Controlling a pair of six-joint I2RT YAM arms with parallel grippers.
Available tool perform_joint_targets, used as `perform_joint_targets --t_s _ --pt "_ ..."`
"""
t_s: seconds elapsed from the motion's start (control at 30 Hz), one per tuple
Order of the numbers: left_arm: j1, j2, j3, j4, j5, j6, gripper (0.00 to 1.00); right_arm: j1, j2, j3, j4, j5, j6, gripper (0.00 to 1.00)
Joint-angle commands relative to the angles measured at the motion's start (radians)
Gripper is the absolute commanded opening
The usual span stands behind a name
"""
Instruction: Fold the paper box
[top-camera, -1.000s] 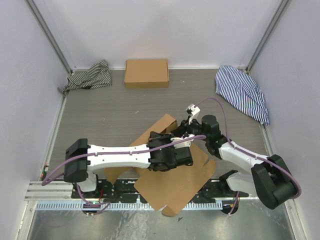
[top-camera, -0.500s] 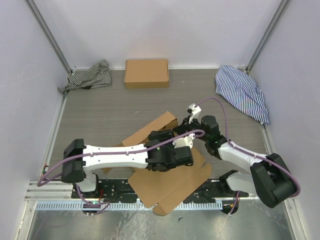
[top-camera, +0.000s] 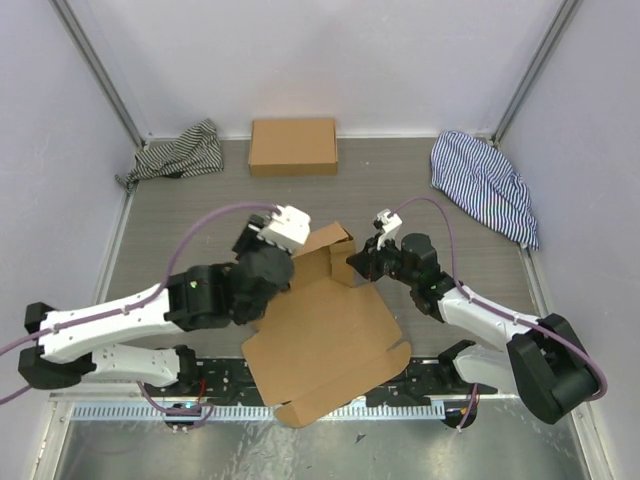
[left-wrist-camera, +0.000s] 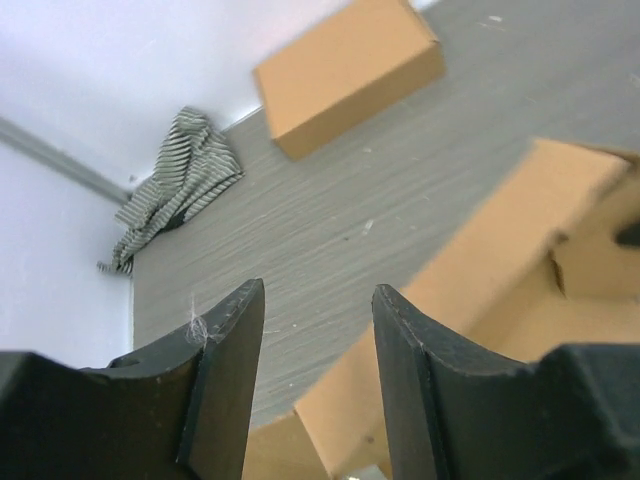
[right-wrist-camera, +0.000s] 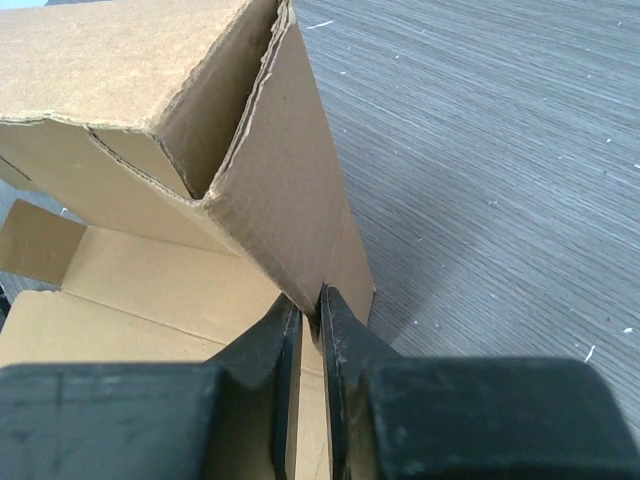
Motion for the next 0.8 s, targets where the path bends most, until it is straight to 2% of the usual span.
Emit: perform_joint_targets --t_s 0.0,0.1,0.17,0.33,0.47,0.77 --pt "0.194 -0.055 -0.075 0.258 0.051 0.038 0.54 0.026 -0.036 0.022 0.010 0.013 -0.019 0.09" --pt "0.356 -0.015 -0.056 0.212 0.237 -0.046 0.48 0.045 -0.020 0.040 -0.002 0.022 -0.029 0.09" --pt "0.392 0.052 -0.039 0.193 0.261 -0.049 0.41 0.057 -0.006 0.050 -0.003 0.036 -0.031 0.09" --pt "0.391 0.219 -0.008 0.130 0.305 -0.084 0.33 0.083 0.013 0.070 -0.014 0.060 -0.035 0.09" --pt "0.392 0.268 -0.051 0.157 0.279 -0.114 0.32 0.097 0.012 0.073 -0.027 0.078 -0.038 0.09" --pt "0.389 0.347 -0.100 0.092 0.226 -0.164 0.32 0.112 0.001 0.089 -0.070 0.099 -0.050 0.09"
